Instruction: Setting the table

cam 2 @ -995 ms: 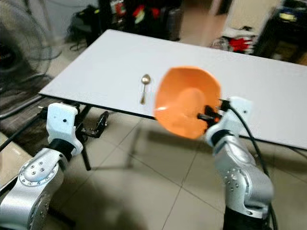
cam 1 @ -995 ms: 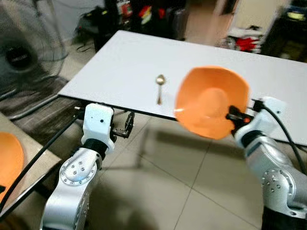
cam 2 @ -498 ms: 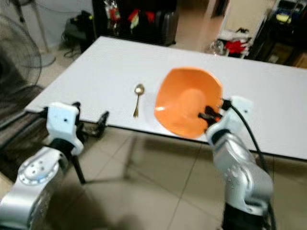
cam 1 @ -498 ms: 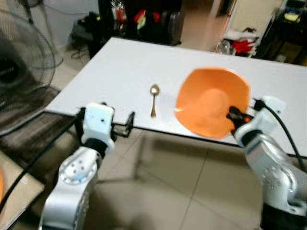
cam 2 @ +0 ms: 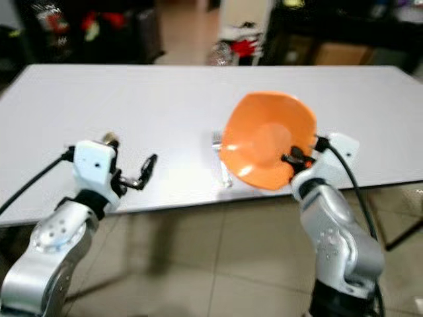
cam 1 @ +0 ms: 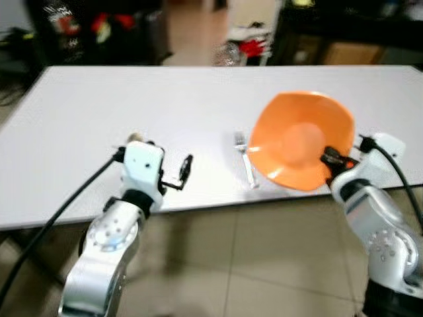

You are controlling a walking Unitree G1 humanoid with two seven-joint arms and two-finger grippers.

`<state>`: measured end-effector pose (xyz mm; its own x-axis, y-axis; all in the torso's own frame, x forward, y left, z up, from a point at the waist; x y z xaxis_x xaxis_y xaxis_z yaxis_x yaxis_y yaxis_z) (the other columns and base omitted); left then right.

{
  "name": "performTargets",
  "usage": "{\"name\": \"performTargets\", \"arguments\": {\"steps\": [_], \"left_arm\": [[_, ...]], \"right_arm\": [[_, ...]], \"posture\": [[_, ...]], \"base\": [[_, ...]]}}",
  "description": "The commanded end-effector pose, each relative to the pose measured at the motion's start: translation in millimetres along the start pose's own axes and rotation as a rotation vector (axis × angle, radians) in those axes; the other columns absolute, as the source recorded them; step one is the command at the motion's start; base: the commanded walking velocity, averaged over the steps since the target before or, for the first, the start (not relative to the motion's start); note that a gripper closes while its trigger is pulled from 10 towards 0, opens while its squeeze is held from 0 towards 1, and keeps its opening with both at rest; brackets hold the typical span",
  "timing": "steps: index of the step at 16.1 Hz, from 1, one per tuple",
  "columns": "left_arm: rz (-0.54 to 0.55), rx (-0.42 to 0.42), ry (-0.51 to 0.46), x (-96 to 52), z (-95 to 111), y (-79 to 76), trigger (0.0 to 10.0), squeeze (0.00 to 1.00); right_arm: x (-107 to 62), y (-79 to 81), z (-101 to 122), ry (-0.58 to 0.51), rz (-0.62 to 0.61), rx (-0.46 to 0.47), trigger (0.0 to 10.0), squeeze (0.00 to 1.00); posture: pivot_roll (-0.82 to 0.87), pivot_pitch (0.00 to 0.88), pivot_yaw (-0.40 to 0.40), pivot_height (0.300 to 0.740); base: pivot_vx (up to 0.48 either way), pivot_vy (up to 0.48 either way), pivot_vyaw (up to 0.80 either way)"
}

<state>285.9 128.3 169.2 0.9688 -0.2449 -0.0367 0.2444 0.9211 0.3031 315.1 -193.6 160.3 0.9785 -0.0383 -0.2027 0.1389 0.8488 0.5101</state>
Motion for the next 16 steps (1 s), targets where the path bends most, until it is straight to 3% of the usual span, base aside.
{"name": "performTargets", "arguments": {"steps": [1,4,7,8,11,13,14,16], "left_arm": [[0.004,0.006,0.0,0.0,0.2,1.6,10.0,0.0],[0.01,0.025,0.003,-1.0,0.2,3.4,10.0,0.0],[-0.015,0.057,0.004,-2.4,0.4,4.3,10.0,0.0],[-0.058,0.084,0.005,-6.2,1.0,4.6,10.0,0.0],[-0.149,0.124,0.008,-12.4,1.9,0.9,10.0,0.0],[-0.191,0.148,0.017,-16.0,0.1,0.6,10.0,0.0],[-0.204,0.152,0.024,-18.4,-0.8,0.6,10.0,0.0],[-0.209,0.154,0.029,-20.5,-1.2,1.2,10.0,0.0]], "right_arm": [[0.9,8.6,7.0,-0.017,0.035,0.021,10.0,0.0],[14.6,8.5,5.3,0.058,0.044,0.152,10.0,0.0],[30.2,5.4,0.0,0.155,0.034,0.181,10.0,0.0],[42.5,4.2,-3.2,0.216,0.023,0.269,10.0,0.0],[61.7,7.0,-9.6,0.294,0.035,0.355,10.0,0.0],[79.5,1.7,-7.3,0.286,-0.038,0.411,10.0,0.0],[86.6,0.7,-5.5,0.28,-0.055,0.483,10.0,0.0],[91.5,-1.3,-5.7,0.283,-0.067,0.532,10.0,0.0]], "posture": [[-0.06,0.019,-0.054,0.74],[-0.05,0.019,-0.055,0.74],[-0.04,0.021,-0.059,0.74],[-0.04,0.022,-0.06,0.74],[-0.03,0.023,-0.06,0.74],[-0.02,0.024,-0.06,0.74],[-0.01,0.026,-0.065,0.74],[0.0,0.029,-0.07,0.74]], "base": [[0.337,0.0,0.0],[0.207,0.0,0.0],[0.0,0.0,0.0],[0.0,0.0,0.0],[0.0,0.0,0.0],[0.0,0.0,0.0],[0.0,0.0,0.0],[0.0,0.0,0.0]]}}
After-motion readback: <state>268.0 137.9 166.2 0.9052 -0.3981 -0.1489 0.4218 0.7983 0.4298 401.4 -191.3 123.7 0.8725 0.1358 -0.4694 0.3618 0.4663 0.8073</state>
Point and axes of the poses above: a point about 5 cm out from each wrist's last joint towards the gripper, its own x axis pointing out of the wrist towards the gripper, its own z axis along the axis of the wrist's last joint, y = z × x, the point moved 4 cm from there along x, pointing out of the wrist towards the gripper, and after that the axes turned 9 degrees about x, right-handed, at the moved point
